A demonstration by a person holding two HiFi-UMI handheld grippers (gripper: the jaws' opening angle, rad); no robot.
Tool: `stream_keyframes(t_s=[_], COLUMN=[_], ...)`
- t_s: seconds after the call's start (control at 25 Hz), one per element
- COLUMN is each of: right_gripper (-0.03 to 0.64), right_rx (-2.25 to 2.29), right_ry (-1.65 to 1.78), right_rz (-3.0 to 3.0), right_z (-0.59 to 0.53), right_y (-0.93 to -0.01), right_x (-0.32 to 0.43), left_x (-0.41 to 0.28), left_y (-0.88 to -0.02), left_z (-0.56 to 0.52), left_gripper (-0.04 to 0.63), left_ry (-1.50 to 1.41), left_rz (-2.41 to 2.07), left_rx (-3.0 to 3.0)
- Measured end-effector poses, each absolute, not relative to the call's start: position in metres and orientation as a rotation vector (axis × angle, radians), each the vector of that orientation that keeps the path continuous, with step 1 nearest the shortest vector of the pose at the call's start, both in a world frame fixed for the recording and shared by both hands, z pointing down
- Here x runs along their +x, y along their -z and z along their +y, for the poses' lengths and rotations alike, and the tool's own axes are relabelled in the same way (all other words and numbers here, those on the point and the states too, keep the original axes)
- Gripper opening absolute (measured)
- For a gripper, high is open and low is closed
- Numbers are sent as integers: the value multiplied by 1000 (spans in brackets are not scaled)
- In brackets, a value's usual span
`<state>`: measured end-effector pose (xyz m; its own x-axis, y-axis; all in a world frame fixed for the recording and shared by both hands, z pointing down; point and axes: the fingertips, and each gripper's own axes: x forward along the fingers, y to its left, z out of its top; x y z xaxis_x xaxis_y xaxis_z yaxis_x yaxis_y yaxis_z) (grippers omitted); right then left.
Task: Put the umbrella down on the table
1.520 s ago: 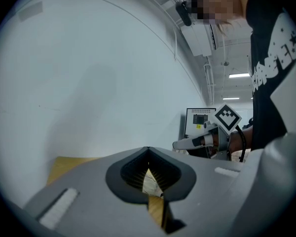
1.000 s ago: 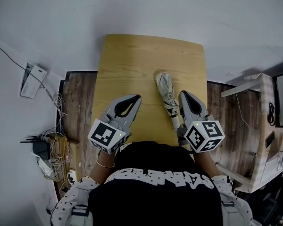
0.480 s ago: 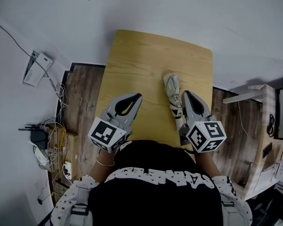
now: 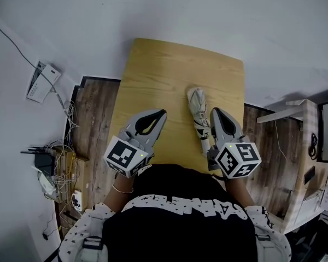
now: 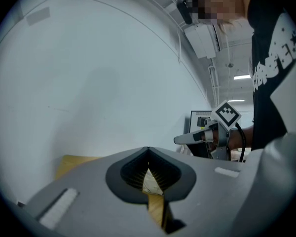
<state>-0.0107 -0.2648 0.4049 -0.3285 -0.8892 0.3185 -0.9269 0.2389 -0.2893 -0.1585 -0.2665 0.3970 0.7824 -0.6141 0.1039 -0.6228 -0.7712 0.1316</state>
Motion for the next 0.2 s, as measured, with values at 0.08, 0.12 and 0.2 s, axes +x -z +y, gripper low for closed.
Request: stream_keyframes(t_s=[0.08, 0.12, 0.2], right_gripper=[12, 12, 12], right_rx=[1768, 1768, 1766], right_ry=[-659, -658, -656], right_rz=[-2404, -2406, -2409], right_z=[-265, -265, -264], right_y=[-404, -403, -403], right_x=[-10, -9, -10], left_x=[-157, -156, -156], left_y=[-398, -399, -400], left_z=[-263, -262, -261], left_gripper=[-5, -6, -6], left_ry=[-88, -91, -97], left_rz=[-975, -974, -975], left_rx=[2814, 2813, 2808])
